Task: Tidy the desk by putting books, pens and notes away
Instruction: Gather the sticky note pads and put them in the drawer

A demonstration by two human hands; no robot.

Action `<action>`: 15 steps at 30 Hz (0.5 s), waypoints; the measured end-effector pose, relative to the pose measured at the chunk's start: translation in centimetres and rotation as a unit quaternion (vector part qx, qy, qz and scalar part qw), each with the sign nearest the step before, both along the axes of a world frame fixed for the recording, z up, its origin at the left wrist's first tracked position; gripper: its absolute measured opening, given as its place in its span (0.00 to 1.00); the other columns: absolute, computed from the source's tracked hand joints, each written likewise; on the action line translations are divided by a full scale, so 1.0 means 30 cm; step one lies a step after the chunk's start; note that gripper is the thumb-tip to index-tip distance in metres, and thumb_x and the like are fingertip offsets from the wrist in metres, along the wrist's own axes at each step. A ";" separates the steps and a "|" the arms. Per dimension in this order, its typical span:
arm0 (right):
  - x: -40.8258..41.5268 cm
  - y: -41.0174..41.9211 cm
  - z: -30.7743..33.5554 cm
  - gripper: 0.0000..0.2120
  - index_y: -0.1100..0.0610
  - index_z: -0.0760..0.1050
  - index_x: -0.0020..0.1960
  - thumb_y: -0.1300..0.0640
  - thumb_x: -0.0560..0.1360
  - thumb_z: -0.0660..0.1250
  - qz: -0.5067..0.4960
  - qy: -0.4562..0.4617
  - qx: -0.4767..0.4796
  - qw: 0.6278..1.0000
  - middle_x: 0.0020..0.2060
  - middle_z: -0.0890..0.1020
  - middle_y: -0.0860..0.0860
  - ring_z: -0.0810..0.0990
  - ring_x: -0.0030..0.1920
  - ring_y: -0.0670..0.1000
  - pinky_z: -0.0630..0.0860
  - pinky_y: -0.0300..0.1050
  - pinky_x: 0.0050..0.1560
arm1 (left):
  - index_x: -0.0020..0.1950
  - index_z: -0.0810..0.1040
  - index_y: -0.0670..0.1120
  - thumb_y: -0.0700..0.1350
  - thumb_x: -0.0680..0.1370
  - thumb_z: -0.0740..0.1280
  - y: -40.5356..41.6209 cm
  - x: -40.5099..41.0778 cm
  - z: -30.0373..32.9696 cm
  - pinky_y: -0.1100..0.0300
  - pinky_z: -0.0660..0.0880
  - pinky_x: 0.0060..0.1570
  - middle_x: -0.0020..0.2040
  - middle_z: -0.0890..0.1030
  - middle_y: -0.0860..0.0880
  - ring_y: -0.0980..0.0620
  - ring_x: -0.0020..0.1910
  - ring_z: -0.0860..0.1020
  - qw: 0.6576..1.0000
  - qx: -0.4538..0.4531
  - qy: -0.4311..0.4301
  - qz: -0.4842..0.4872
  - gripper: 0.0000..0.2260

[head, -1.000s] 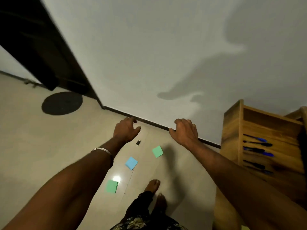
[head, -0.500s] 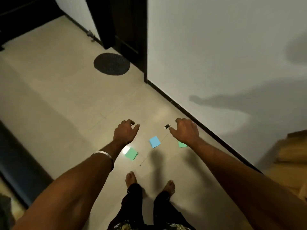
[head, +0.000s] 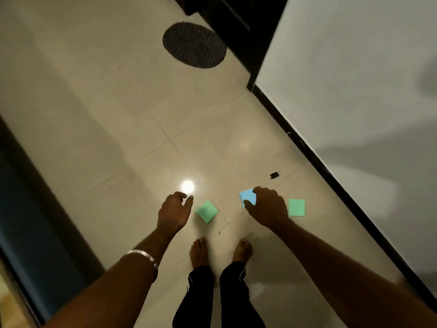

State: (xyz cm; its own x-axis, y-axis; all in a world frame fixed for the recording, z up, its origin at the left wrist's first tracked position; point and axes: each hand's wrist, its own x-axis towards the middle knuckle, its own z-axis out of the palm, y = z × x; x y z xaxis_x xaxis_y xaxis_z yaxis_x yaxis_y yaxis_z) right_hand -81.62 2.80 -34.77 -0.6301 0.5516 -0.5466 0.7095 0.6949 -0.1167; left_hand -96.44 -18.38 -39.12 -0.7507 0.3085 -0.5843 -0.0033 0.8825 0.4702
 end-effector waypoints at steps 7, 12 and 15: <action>-0.022 -0.059 -0.480 0.26 0.56 0.71 0.65 0.40 0.76 0.61 0.028 -0.007 -0.039 0.999 0.56 0.80 0.53 0.78 0.56 0.54 0.76 0.48 0.54 | 0.58 0.76 0.49 0.57 0.78 0.62 -0.034 0.049 -0.458 0.54 0.73 0.56 0.56 0.79 0.48 0.49 0.54 0.78 0.998 -0.018 -0.050 0.031 0.15; -0.041 -0.096 -0.806 0.26 0.56 0.70 0.67 0.40 0.76 0.61 0.017 -0.013 -0.079 0.997 0.58 0.79 0.52 0.77 0.59 0.53 0.75 0.47 0.57 | 0.58 0.76 0.49 0.55 0.78 0.62 -0.045 0.091 -0.765 0.56 0.73 0.54 0.55 0.79 0.48 0.49 0.54 0.78 0.996 -0.028 -0.077 0.034 0.14; -0.061 -0.117 -0.988 0.25 0.55 0.70 0.68 0.41 0.77 0.62 -0.007 -0.009 -0.104 0.995 0.61 0.79 0.52 0.77 0.61 0.53 0.73 0.47 0.60 | 0.59 0.76 0.47 0.54 0.78 0.62 -0.046 0.105 -0.934 0.57 0.72 0.53 0.55 0.79 0.48 0.49 0.54 0.77 0.995 -0.025 -0.091 0.041 0.14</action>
